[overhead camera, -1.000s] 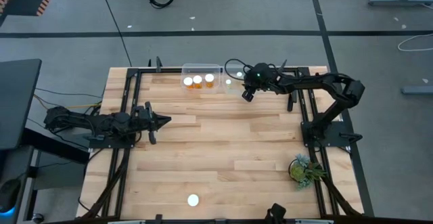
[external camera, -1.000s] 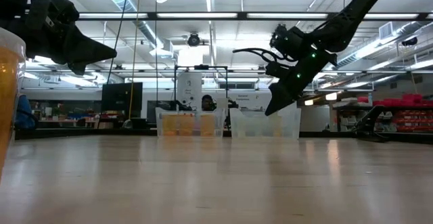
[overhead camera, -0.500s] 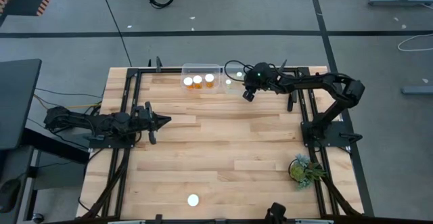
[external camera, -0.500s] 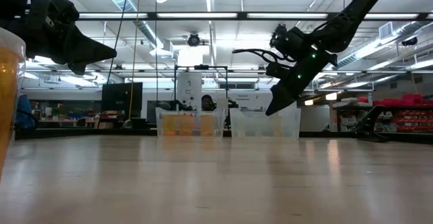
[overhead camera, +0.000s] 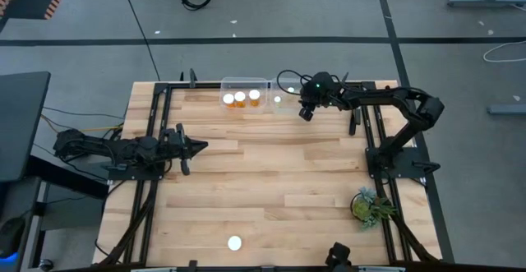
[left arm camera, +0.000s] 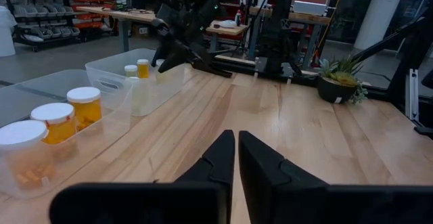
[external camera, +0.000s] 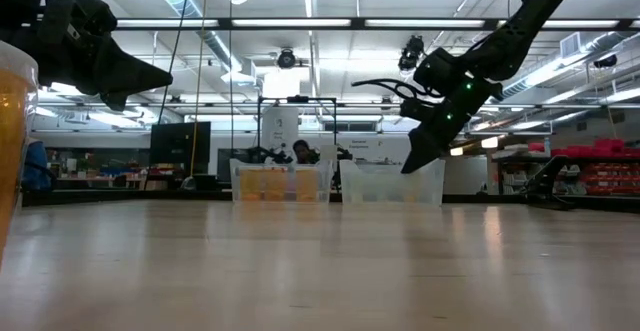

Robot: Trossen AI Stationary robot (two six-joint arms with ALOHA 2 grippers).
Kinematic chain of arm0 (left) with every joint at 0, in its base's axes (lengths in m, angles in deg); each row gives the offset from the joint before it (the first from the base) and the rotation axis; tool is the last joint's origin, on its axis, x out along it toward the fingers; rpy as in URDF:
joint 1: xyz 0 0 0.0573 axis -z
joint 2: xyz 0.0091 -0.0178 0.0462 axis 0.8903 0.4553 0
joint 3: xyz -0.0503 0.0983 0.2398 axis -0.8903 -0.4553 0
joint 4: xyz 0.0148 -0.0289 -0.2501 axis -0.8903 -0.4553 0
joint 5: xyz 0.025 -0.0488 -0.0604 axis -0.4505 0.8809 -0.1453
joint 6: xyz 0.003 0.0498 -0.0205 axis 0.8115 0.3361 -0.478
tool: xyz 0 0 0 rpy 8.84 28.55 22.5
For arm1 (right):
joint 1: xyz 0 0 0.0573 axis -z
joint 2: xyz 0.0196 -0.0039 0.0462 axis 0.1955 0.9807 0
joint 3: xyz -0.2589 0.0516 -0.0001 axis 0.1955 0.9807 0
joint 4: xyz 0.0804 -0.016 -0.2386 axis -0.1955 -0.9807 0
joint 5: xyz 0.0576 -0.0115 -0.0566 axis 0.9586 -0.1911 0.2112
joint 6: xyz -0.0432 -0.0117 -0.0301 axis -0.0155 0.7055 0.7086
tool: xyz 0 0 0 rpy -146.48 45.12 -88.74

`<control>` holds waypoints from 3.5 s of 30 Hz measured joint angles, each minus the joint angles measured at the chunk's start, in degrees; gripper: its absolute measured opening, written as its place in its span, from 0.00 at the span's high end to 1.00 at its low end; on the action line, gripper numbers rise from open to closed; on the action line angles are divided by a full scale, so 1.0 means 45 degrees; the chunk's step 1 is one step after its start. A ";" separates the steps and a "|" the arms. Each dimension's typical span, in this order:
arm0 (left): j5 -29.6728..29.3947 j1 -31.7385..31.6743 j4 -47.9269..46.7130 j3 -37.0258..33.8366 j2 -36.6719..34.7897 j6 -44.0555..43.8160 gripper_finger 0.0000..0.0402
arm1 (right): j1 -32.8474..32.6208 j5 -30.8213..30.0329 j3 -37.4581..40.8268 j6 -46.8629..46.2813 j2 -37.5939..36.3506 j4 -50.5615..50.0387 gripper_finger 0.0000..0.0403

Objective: Pick and place medicine bottles into bin by pill shape (circle, oval)
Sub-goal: Put the yellow pill bottle into the right transparent bin, then put the large orange pill bottle into the left transparent bin

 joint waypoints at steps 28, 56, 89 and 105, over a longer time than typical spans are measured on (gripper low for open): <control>0.0000 -0.0001 -0.0005 0.0000 -0.0002 0.0001 0.94 | -0.0058 0.0033 0.0000 -0.0294 0.0000 -0.0030 0.59; 0.0000 -0.0002 0.0000 0.0000 0.0003 -0.0001 0.91 | -0.4032 -0.1167 -0.2521 -0.0427 0.0000 -0.2726 0.42; 0.0000 -0.0002 0.0000 0.0000 0.0003 0.0000 0.93 | -0.9741 -0.0722 -0.2506 -0.1410 -0.0005 -0.1893 0.43; 0.0000 -0.0002 -0.0005 0.0000 -0.0001 0.0004 0.92 | -1.2322 -0.0721 -0.2506 -0.1792 -0.0010 -0.1903 0.43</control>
